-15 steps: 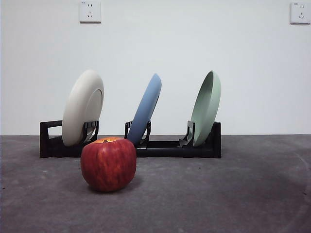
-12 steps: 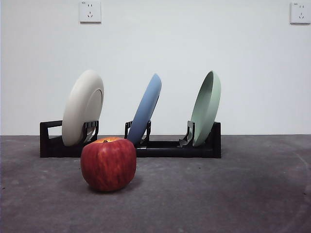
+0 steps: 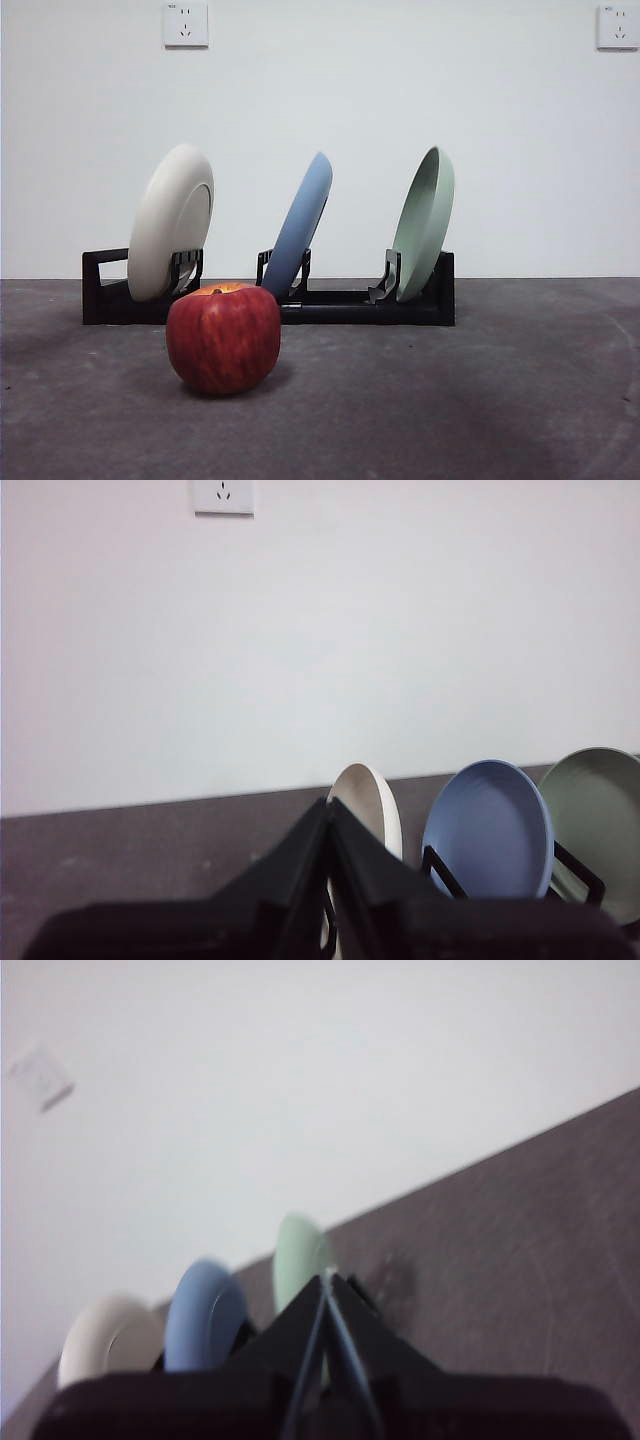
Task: Take the blue plate from the plate rack,put the plate on the table,take the apple from the table,put the apple in the plate
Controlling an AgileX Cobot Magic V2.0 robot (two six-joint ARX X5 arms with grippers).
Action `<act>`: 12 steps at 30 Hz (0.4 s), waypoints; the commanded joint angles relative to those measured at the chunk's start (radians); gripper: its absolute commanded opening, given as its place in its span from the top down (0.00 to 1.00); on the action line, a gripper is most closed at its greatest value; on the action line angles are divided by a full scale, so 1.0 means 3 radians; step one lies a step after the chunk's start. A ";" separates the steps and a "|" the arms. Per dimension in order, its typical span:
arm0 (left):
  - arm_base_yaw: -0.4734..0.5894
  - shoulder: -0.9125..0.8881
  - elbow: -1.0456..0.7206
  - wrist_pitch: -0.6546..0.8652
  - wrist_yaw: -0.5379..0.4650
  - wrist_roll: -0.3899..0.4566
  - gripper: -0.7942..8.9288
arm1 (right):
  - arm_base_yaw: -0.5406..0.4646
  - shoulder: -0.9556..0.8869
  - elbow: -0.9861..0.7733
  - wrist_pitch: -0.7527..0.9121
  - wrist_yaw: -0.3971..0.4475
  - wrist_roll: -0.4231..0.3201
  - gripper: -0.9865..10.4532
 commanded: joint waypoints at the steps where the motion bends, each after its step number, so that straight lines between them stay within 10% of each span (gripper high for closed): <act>1: 0.0003 0.0443 0.0453 -0.0365 0.0027 -0.0034 0.93 | 0.0000 0.0356 0.0379 -0.0409 -0.0170 -0.0254 0.92; 12: -0.0001 0.2310 0.2429 -0.2093 0.0556 -0.0032 0.92 | 0.0000 0.1771 0.1609 -0.2054 -0.0322 -0.0626 0.91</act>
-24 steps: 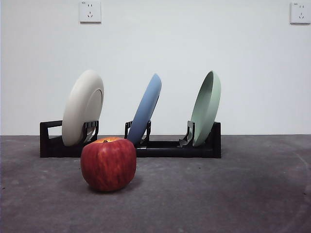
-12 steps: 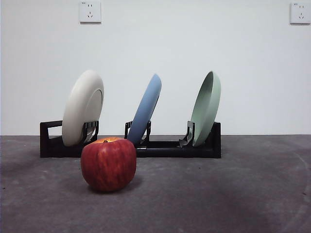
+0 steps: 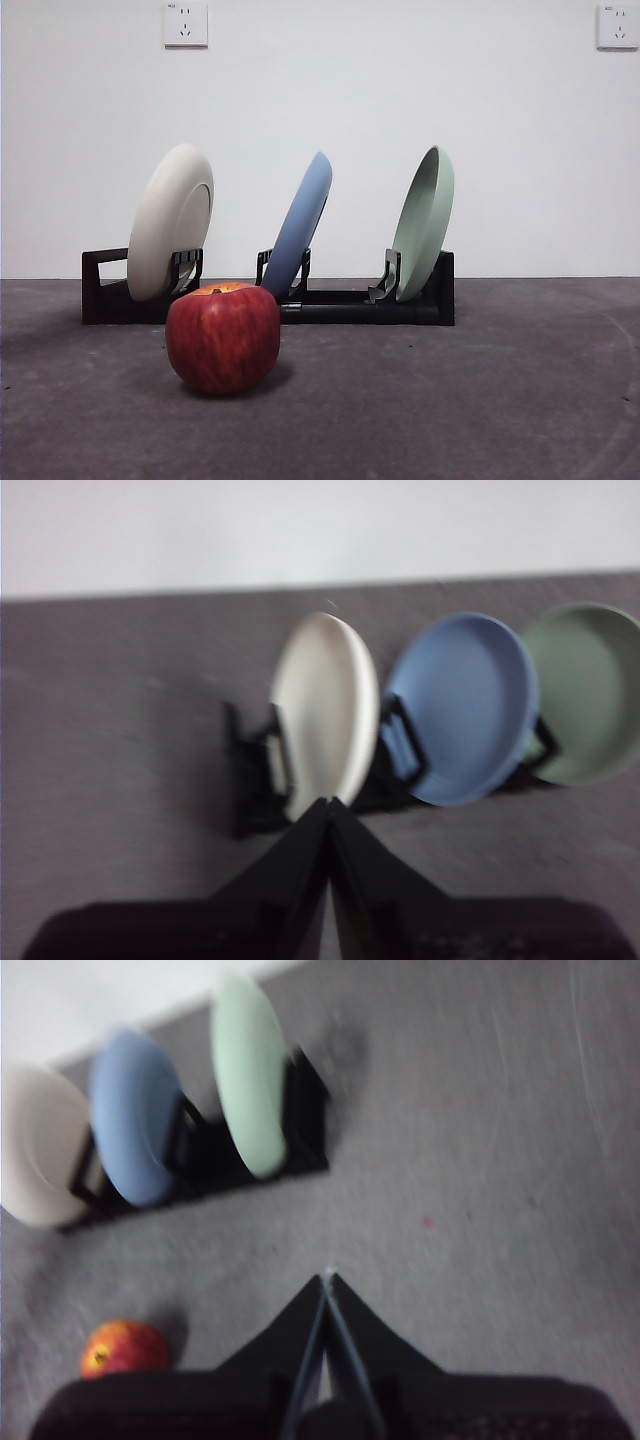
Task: Take the blue plate from the plate rack,put the plate on the table,take the apple from the table,put the apple in the plate
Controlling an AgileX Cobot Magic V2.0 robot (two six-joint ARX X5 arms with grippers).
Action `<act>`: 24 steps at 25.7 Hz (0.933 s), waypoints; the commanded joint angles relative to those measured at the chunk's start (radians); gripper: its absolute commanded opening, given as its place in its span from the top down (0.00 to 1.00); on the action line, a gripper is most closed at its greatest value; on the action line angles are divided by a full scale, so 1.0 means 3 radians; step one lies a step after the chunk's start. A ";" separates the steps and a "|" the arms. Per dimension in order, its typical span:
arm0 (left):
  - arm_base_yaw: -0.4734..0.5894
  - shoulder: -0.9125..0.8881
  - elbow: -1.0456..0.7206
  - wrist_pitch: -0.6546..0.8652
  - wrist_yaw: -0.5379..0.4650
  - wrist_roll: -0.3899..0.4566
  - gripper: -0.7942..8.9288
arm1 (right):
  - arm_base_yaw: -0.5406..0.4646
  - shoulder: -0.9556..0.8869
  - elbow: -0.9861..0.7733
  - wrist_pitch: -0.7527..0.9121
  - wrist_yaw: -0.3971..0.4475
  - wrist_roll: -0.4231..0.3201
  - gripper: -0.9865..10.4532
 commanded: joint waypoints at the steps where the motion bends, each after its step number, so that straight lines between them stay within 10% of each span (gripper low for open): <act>1: -0.0001 0.0393 0.0361 -0.0198 0.0379 -0.0023 0.92 | 0.0000 0.0275 0.0145 -0.0164 -0.0034 -0.0107 0.91; 6: -0.0038 0.1007 0.0736 -0.0261 0.0942 -0.0140 0.92 | 0.0001 0.0718 0.0267 -0.0298 -0.0347 -0.0326 0.91; 24: -0.1115 0.3384 0.2808 -0.0568 0.0712 -0.0482 0.84 | 0.0004 0.1470 0.0267 0.0151 -0.0462 -0.0380 0.91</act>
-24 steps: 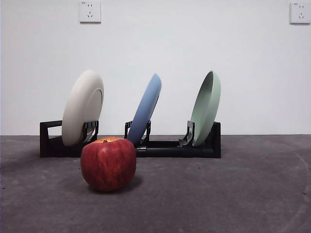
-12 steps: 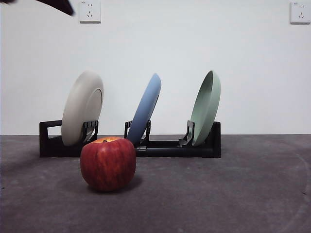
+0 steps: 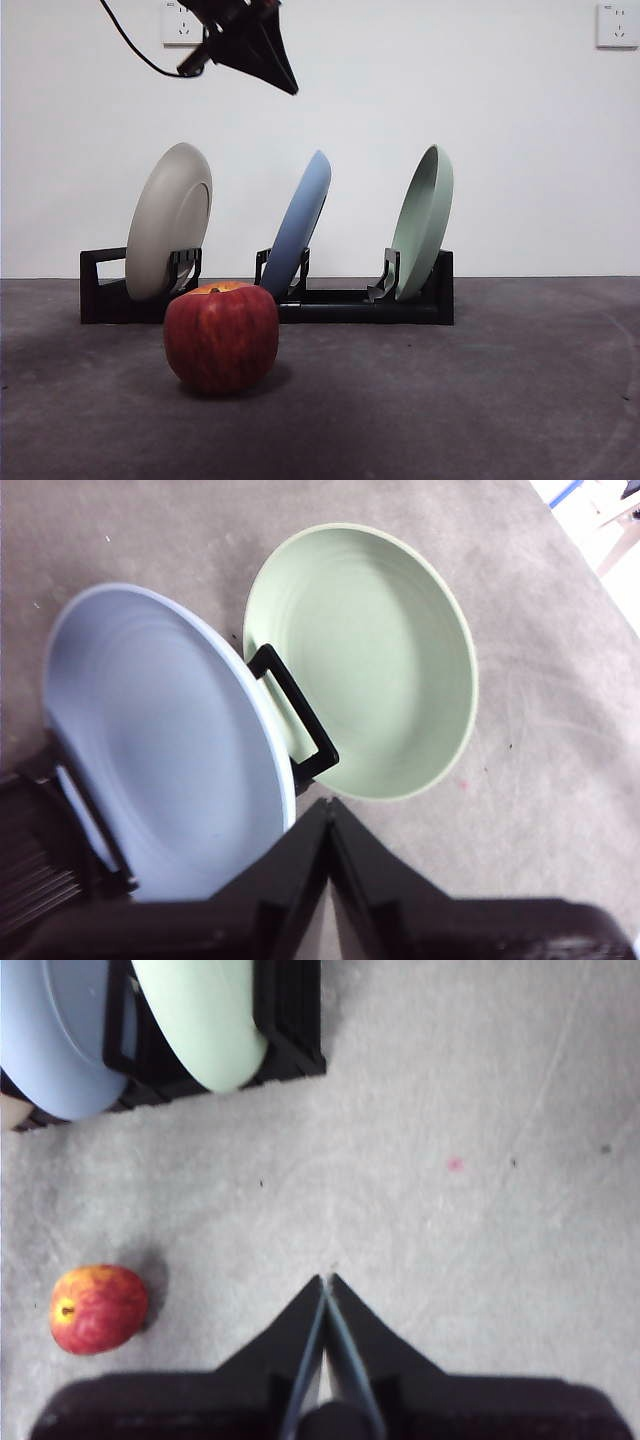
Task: Take the blue plate from the plate rack,put the plate on the table,take the apple from the table,put the apple in the plate
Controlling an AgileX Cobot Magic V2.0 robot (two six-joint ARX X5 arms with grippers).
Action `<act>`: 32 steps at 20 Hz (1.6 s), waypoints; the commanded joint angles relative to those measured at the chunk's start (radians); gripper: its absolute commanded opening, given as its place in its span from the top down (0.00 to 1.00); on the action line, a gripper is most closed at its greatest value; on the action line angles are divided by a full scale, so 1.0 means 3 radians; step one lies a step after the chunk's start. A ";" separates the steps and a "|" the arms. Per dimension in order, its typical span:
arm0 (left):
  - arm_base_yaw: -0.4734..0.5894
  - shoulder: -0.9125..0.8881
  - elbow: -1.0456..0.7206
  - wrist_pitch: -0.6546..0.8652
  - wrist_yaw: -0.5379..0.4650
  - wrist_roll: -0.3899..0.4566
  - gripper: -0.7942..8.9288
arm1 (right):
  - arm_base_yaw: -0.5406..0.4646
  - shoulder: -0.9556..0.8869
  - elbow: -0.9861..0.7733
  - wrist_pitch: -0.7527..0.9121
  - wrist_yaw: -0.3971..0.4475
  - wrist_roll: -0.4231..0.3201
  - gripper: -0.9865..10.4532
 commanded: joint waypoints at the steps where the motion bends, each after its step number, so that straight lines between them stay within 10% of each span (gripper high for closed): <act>1: -0.0019 0.0140 0.0004 0.0031 0.0006 -0.0172 0.74 | 0.0004 0.0025 0.0009 0.0024 -0.0010 -0.0032 0.91; 25: -0.0336 0.0559 0.0004 0.0313 -0.0764 -0.0177 0.67 | 0.0004 0.0029 0.0009 -0.0043 -0.0008 -0.0003 0.91; 28: -0.0366 0.0559 0.0004 0.0334 -0.0759 -0.0183 0.89 | 0.0004 0.0029 0.0009 -0.0066 -0.0005 -0.0009 0.91; 32: -0.0390 0.0559 0.0004 0.0333 -0.0758 -0.0186 0.92 | 0.0004 0.0029 0.0009 -0.0074 0.0080 -0.0025 0.91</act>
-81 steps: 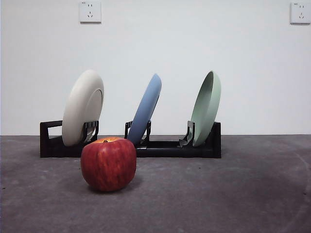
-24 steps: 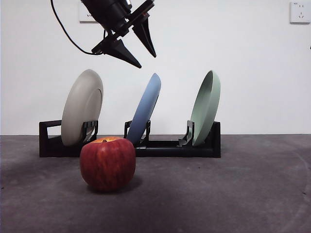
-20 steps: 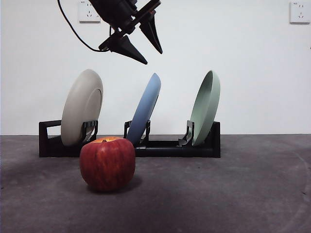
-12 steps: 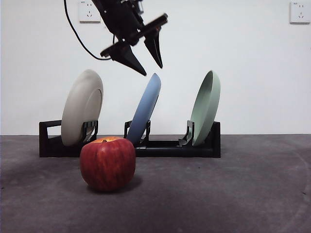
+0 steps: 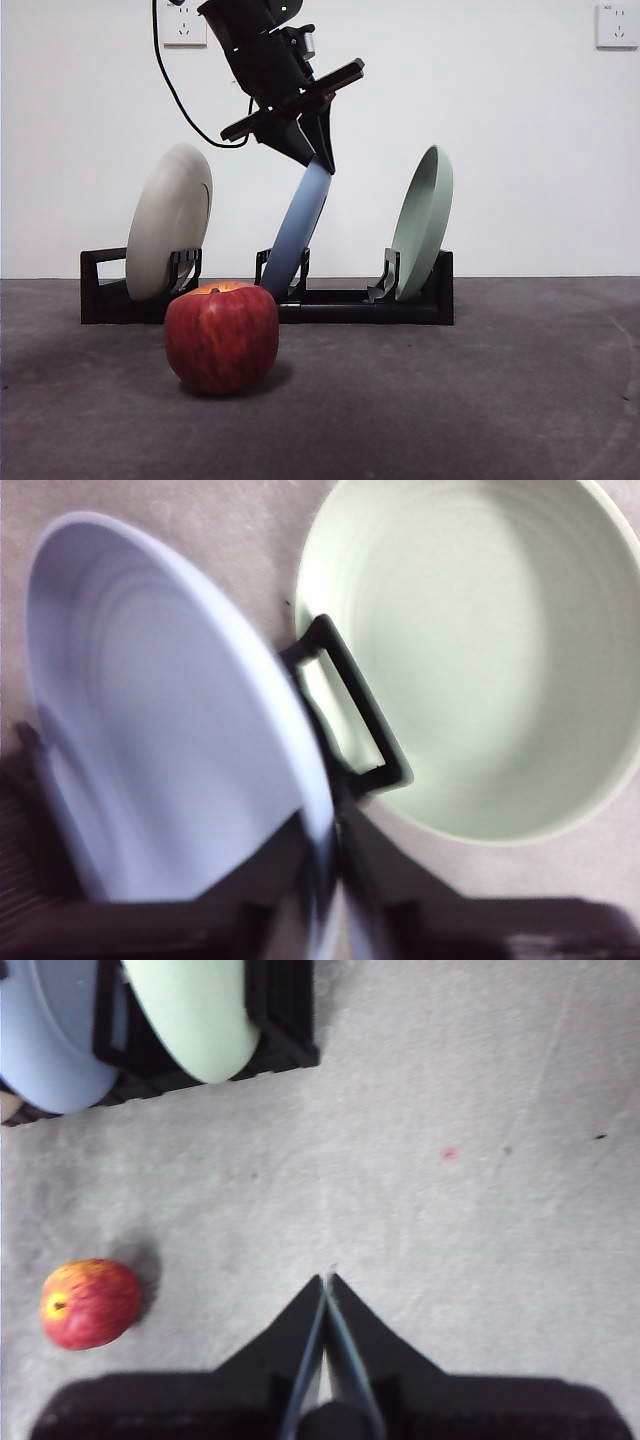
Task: Take the blue plate from the plate rack,put the plate on the table,take the apple from the table,put the apple in the plate
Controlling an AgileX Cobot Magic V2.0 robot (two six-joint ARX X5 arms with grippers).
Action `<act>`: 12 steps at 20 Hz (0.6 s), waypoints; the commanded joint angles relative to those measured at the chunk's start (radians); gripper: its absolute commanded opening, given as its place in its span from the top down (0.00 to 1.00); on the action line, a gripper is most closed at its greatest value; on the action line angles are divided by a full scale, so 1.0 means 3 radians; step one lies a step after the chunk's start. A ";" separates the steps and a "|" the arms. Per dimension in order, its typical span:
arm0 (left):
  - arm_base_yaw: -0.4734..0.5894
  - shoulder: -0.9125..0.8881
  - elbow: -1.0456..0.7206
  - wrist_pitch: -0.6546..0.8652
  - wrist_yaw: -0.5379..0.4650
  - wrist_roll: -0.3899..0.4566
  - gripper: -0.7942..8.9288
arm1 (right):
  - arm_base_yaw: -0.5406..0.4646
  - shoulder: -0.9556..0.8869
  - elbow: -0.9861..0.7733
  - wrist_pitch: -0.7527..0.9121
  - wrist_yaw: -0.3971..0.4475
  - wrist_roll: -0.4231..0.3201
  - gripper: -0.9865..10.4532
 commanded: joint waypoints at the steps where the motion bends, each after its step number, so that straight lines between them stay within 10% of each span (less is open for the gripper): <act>1: -0.0023 0.0041 0.0004 0.0011 -0.0041 0.0014 0.92 | 0.0004 0.0010 0.0009 0.0000 0.0027 -0.0025 0.91; 12: -0.0022 -0.0148 0.0006 -0.0131 -0.0027 -0.0034 0.92 | 0.0004 0.0010 0.0009 -0.0008 0.0027 -0.0032 0.91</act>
